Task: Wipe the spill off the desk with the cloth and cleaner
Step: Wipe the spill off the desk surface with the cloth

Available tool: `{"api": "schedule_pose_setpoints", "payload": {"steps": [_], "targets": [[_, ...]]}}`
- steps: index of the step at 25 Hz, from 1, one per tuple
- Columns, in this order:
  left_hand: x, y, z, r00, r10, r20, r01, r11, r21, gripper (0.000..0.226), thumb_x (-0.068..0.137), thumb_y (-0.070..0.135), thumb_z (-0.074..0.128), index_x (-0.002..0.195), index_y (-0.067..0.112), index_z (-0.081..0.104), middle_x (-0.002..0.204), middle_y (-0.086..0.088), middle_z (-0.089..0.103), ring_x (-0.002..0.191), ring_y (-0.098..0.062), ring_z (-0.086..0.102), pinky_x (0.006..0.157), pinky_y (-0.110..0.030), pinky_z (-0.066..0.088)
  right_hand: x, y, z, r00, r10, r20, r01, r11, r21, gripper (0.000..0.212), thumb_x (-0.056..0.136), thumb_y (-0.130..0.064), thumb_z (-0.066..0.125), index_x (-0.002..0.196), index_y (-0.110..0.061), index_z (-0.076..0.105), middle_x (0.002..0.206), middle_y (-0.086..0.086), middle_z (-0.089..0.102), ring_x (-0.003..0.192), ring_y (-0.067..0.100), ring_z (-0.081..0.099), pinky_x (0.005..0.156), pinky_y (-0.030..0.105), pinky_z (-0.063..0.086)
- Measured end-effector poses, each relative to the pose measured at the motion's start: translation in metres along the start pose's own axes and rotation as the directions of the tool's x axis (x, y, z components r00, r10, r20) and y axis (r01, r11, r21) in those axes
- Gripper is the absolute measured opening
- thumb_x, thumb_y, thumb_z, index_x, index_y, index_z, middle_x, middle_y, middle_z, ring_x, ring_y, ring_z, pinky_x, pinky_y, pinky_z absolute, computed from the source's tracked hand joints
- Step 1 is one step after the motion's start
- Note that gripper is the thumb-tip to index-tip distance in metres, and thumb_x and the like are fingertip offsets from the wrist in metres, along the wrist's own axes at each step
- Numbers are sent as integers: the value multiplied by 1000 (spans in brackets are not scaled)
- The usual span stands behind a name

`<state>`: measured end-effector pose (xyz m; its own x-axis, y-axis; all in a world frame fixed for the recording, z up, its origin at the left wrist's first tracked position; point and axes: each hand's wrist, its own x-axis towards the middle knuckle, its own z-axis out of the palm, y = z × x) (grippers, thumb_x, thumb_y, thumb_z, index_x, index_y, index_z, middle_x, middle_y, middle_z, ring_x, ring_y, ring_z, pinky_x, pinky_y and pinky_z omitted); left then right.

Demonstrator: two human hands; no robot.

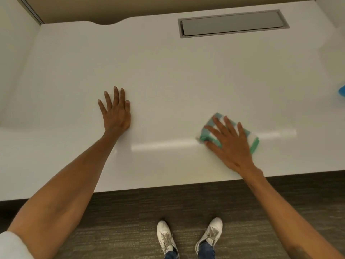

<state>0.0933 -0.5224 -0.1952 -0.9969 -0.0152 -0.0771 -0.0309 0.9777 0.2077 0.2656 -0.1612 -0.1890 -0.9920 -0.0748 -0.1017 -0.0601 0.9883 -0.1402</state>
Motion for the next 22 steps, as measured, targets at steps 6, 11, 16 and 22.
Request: {"api": "schedule_pose_setpoints", "payload": {"steps": [6,11,16,22], "targets": [[2,1,3,1000,-7,-12,7,1000,7,56,109,39,11,162,22,5,170,1,0,156,-33,-9,123,-57,-7,50,-76,5,993,-121,-14,121,992,41,59,98,-65,23,152,-42,29,166,-6,16,155,22,5,123,55,3],[4,-3,4,1000,6,-5,-6,1000,-8,57,108,42,11,162,24,5,170,2,0,156,-31,-9,123,-56,-8,4,-202,32,946,-323,-33,324,944,63,58,96,-62,33,149,-37,37,165,0,20,154,29,9,120,61,4],[2,-4,3,1000,28,-10,-28,999,-16,57,109,42,11,162,23,7,170,1,2,156,-32,-8,123,-55,-8,-33,-154,30,981,-180,-67,182,983,31,58,99,-61,29,151,-37,32,166,0,17,155,28,6,120,62,3],[-1,1,2,1000,12,-6,-12,1000,-3,56,109,39,12,162,21,7,170,-1,3,156,-32,-8,122,-55,-9,-53,-1,8,958,279,-67,-281,959,-33,60,101,-64,9,154,-40,17,167,-1,3,154,29,-1,119,66,0]]}}
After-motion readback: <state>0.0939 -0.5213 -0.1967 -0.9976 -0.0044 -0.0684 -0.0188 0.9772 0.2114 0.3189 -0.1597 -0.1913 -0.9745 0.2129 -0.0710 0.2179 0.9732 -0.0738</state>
